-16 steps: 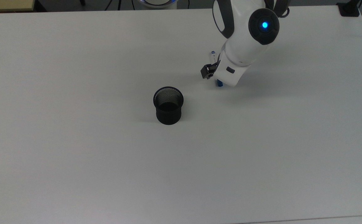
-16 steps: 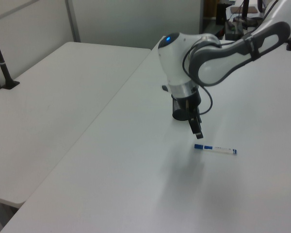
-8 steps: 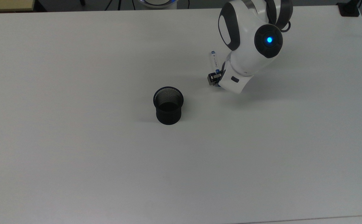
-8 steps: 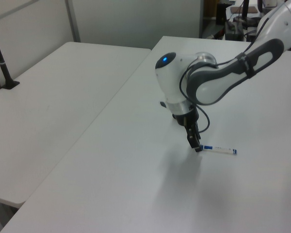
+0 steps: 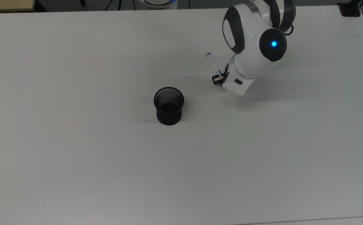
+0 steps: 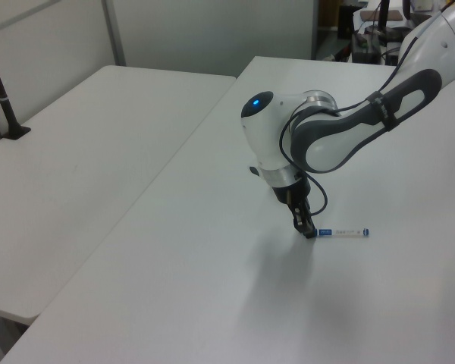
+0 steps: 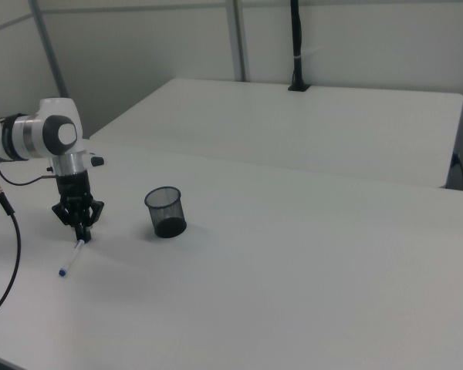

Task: Insert the marker
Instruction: 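Close the gripper on the marker and lift it upright, then carry the held marker over the black mesh pen cup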

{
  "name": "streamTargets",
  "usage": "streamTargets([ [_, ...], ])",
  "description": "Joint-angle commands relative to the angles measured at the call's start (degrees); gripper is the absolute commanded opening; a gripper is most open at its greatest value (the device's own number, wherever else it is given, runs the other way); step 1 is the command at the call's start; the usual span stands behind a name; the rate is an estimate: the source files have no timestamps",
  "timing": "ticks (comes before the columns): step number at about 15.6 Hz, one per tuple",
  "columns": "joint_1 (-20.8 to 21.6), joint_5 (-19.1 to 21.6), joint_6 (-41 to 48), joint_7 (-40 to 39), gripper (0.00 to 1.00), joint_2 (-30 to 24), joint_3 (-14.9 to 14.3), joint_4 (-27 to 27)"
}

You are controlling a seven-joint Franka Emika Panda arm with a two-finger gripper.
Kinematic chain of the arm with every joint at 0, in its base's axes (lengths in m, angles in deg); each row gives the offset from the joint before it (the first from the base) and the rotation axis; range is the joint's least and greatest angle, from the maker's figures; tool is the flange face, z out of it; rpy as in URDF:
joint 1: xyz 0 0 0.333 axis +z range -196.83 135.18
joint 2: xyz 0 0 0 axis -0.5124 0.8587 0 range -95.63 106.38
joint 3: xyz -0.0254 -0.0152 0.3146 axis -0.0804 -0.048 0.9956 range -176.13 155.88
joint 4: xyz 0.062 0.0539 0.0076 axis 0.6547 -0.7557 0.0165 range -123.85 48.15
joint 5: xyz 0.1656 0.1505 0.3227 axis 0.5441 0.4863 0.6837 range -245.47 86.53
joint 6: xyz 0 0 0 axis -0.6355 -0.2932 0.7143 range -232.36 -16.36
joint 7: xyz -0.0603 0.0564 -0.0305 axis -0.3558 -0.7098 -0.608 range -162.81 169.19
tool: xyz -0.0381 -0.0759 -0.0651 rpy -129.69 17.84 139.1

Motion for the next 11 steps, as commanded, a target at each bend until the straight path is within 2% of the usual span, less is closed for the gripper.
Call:
streamTargets([
  [1,0.1,0.6,-1.2,1.2,0.0,0.5,-0.5,-0.7],
  [5,-0.2,0.6,-0.4,1.1,0.0,-0.2,-0.6,-0.5],
  [8,-0.5,0.7,1.0,1.2,0.0,-4.3,-1.0,-0.5],
  [11,-2.9,0.8,3.8,1.1,0.0,-8.2,-1.0,1.0],
])
